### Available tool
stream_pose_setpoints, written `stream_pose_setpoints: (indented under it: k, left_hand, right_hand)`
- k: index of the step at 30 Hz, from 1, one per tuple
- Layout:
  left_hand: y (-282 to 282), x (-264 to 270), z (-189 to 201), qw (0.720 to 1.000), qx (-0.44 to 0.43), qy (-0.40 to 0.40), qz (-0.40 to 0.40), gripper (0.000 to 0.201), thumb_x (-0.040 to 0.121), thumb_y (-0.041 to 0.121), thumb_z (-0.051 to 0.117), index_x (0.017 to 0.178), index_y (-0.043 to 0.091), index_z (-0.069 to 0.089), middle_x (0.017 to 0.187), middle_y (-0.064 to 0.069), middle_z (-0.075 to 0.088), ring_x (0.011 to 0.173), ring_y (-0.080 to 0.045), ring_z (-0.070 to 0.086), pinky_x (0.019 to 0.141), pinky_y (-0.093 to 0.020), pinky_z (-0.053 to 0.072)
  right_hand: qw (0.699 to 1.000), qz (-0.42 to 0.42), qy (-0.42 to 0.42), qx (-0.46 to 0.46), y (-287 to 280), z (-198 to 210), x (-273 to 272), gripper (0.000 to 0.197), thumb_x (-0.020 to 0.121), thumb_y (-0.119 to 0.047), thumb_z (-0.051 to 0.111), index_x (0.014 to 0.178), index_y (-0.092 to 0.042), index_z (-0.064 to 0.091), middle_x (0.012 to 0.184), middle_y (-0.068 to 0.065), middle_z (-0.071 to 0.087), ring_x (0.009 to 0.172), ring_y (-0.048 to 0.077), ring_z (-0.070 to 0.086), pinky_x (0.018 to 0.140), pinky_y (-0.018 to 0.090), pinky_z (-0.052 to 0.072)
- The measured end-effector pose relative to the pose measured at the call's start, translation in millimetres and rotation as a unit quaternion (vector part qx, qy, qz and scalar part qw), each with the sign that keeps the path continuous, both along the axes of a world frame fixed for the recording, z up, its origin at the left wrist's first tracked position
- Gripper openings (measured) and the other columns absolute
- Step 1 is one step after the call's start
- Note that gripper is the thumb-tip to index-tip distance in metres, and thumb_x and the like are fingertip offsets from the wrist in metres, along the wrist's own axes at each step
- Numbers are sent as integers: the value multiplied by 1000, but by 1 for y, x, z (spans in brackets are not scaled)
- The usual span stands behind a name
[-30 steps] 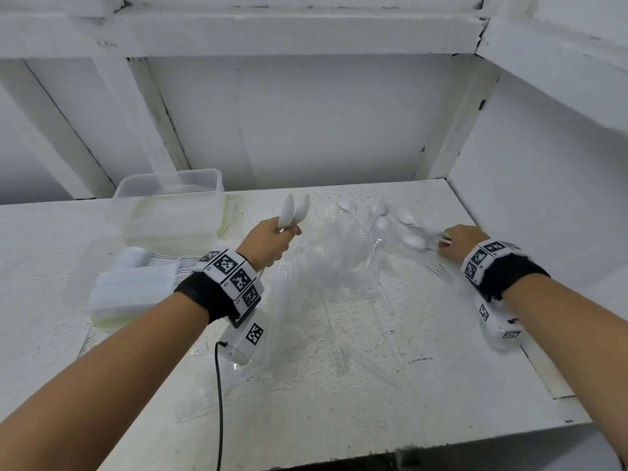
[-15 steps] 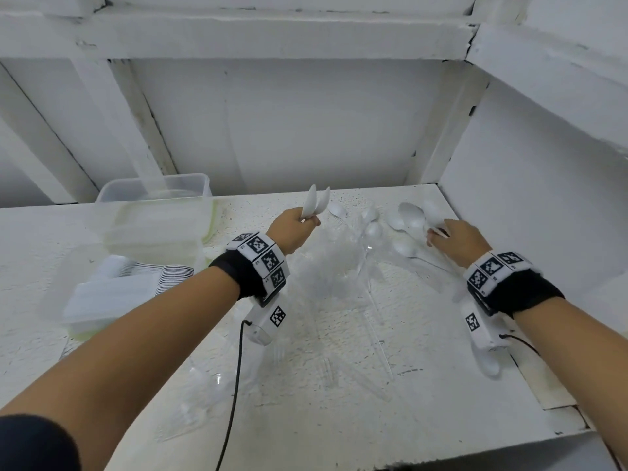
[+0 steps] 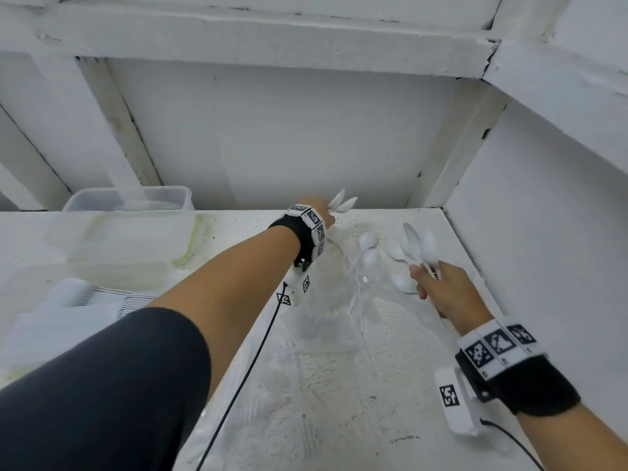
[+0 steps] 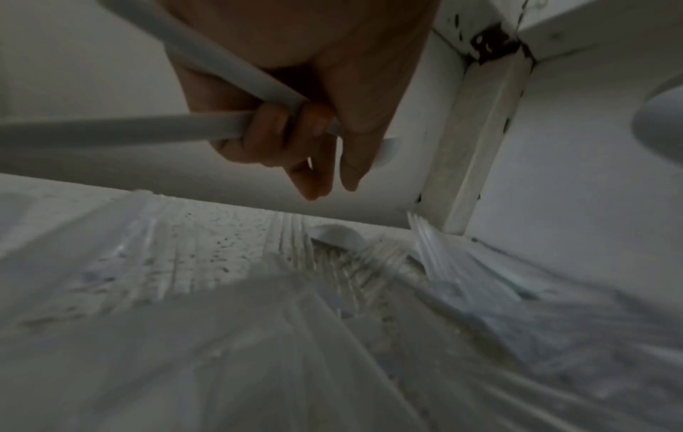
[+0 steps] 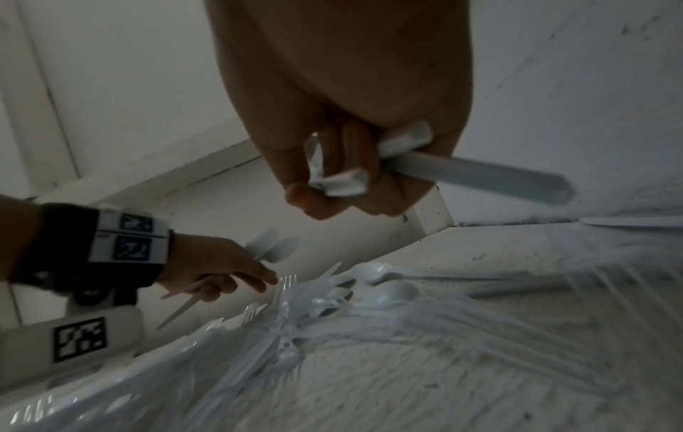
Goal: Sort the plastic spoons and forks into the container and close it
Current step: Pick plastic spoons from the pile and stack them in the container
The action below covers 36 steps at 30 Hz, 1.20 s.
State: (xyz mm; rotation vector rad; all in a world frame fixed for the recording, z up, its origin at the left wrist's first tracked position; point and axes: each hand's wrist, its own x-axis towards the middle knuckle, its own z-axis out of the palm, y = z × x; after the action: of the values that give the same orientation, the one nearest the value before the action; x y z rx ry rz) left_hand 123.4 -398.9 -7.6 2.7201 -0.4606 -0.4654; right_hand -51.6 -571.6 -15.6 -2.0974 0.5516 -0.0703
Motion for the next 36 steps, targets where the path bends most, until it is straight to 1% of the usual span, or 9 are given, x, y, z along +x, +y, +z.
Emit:
stream_pose_setpoints:
  k: [4,7,9,16,18,22,26,30,36]
  left_hand:
    - [-13,8,-15,997,50,9,-55,56,95,35,49,144,16,32,112,-19,61,78,-19,45,65,-24,31]
    - [-19,11,-23,991,113,11,-64,24,81,36,69,95,17,64,73,-9,61,66,-18,53,62,-27,41]
    - [-21,10,-21,984,163,14,-67,25,76,35,75,72,16,59,57,0,51,57,-14,55,60,-30,47]
    - [-12,3,-20,980,174,-21,-97,26,84,36,67,71,20,51,58,3,42,64,-16,50,54,-24,38]
    - [-7,2,-20,987,136,-24,-77,12,88,26,62,87,14,61,65,5,48,68,-19,51,52,-23,34]
    - [10,2,-21,999,-6,4,44,29,92,20,49,114,4,59,112,-13,62,74,-17,49,50,-19,30]
    - [37,-4,-11,983,-140,23,114,10,90,22,51,93,12,52,72,-4,50,57,-16,45,52,-24,34]
    - [68,-22,8,954,-247,-44,163,10,90,20,51,90,12,56,66,0,48,68,-23,47,49,-24,31]
    - [123,-69,44,891,-390,-122,198,13,90,14,50,79,8,53,65,1,46,56,-12,39,49,-22,30]
  right_hand:
    - [1000,15,14,-11,4,-11,-2,33,93,-27,50,66,-8,54,62,1,58,52,13,43,54,26,33]
    - [1000,30,10,-3,9,-15,-6,33,94,-27,49,67,-8,53,61,0,57,52,13,44,54,24,34]
    - [999,40,5,1,10,-16,-8,31,94,-27,50,69,-9,54,61,0,57,53,12,45,55,24,34]
    - [999,52,-11,8,16,-9,-12,29,94,-27,51,70,-12,54,60,-1,58,45,2,42,54,23,33]
    - [998,52,-18,21,19,-7,-13,27,94,-25,51,73,-9,55,61,0,58,40,0,40,52,22,31]
    - [997,57,-24,40,28,-5,-14,23,94,-25,52,82,-7,59,62,-1,60,45,2,38,51,22,29]
    - [996,50,-46,49,40,0,-17,30,94,-25,52,72,-6,60,66,-3,61,58,8,44,58,22,32]
    - [994,62,-76,40,58,13,-17,24,94,-22,52,74,-14,60,69,-4,62,66,1,49,60,14,34]
    - [988,88,-107,63,106,31,-18,20,97,-16,45,80,-22,54,64,-1,48,59,11,45,57,18,39]
